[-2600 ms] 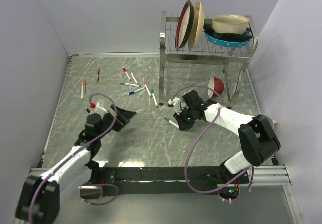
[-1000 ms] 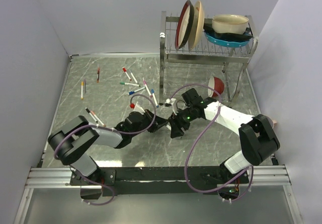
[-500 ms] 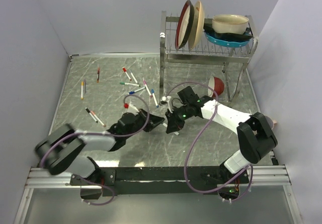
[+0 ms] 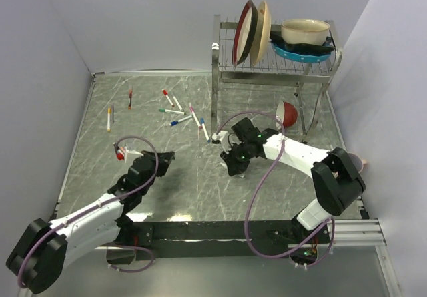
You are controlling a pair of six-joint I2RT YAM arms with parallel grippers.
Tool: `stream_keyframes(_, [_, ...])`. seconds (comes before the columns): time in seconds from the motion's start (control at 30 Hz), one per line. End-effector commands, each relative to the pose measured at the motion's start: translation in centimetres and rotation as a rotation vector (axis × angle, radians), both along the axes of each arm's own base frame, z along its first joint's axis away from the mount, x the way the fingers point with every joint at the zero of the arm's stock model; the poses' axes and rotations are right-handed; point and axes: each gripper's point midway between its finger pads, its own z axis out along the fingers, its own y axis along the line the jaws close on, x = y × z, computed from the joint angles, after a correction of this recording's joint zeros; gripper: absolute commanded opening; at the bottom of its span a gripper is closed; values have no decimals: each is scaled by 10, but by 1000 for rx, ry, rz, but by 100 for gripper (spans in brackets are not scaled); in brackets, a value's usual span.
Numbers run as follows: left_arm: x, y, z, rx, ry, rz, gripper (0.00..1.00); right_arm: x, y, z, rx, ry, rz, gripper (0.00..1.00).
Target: Open the pen caps
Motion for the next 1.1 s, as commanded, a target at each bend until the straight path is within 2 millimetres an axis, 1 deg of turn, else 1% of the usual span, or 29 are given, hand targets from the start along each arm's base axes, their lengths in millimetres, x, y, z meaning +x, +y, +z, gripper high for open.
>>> stream_keyframes(0.0, [-13,12,-48,103,149,10,1,43,-37,-21,-218,-188,-157,0])
stream_keyframes(0.07, [-16,12,-59,144,192,-6,1,51,-46,-25,-260,-209,-189,0])
stream_keyframes(0.1, [-17,12,-67,170,219,-12,1,53,-49,-27,-272,-208,-200,0])
stream_keyframes(0.13, [-17,13,-71,192,232,-20,1,54,-52,-31,-289,-204,-209,0])
stream_keyframes(0.17, [-15,12,-71,205,242,-20,1,59,-59,-33,-312,-208,-231,2])
stream_keyframes(0.2, [-16,13,-76,229,263,-24,1,60,-62,-35,-324,-205,-246,3])
stream_keyframes(0.23, [-15,13,-77,248,268,-32,1,61,-65,-39,-336,-197,-253,4])
stream_keyframes(0.27, [-13,12,-75,261,269,-33,2,62,-67,-40,-341,-192,-263,7])
stream_keyframes(0.3, [-14,13,-81,284,293,-38,2,63,-70,-41,-342,-186,-275,9])
stream_keyframes(0.33, [-14,14,-82,299,300,-42,5,63,-72,-42,-347,-177,-277,13])
stream_keyframes(0.37, [-13,13,-81,307,302,-46,7,63,-73,-44,-350,-171,-279,20])
stream_keyframes(0.4, [-16,15,-86,326,326,-45,9,63,-75,-44,-351,-163,-283,22])
stream_keyframes(0.43, [-16,16,-88,332,336,-44,17,62,-76,-47,-355,-154,-282,24])
stream_keyframes(0.5, [-19,18,-93,345,359,-44,21,62,-78,-50,-362,-136,-286,30])
stream_keyframes(0.53, [-20,19,-94,350,364,-43,22,60,-78,-52,-364,-127,-282,32])
stream_keyframes(0.57, [-21,19,-95,351,370,-44,24,60,-79,-52,-366,-121,-282,37])
stream_keyframes(0.6, [-21,19,-93,348,365,-44,28,59,-78,-53,-365,-116,-277,38])
stream_keyframes(0.63, [-27,23,-98,369,389,-48,29,59,-78,-53,-362,-111,-277,41])
stream_keyframes(0.73, [-29,27,-95,385,389,-45,34,58,-76,-50,-352,-110,-273,45])
stream_keyframes(0.77, [-28,27,-90,380,373,-42,37,59,-76,-49,-347,-114,-274,45])
stream_keyframes(0.8, [-28,28,-87,383,368,-42,45,59,-74,-46,-338,-120,-269,45])
stream_keyframes(0.83, [-28,30,-85,393,362,-37,50,59,-73,-43,-330,-120,-266,47])
stream_keyframes(0.87, [-28,31,-79,396,354,-33,55,59,-70,-39,-312,-126,-259,47])
stream_keyframes(0.9, [-27,32,-75,400,346,-30,60,61,-68,-30,-285,-145,-259,50])
stream_keyframes(0.93, [-26,34,-71,413,340,-27,64,60,-66,-25,-267,-152,-252,53])
stream_keyframes(0.97, [-25,38,-62,427,329,-13,68,59,-63,-20,-244,-159,-234,54])
stream_keyframes(1.0, [-25,41,-58,441,322,-4,73,61,-60,-9,-215,-185,-229,54])
stream_keyframes(1.03, [-24,44,-53,459,315,1,77,59,-59,-5,-202,-191,-219,55])
stream_keyframes(1.07, [-21,49,-45,477,299,29,77,59,-58,-1,-187,-202,-205,58])
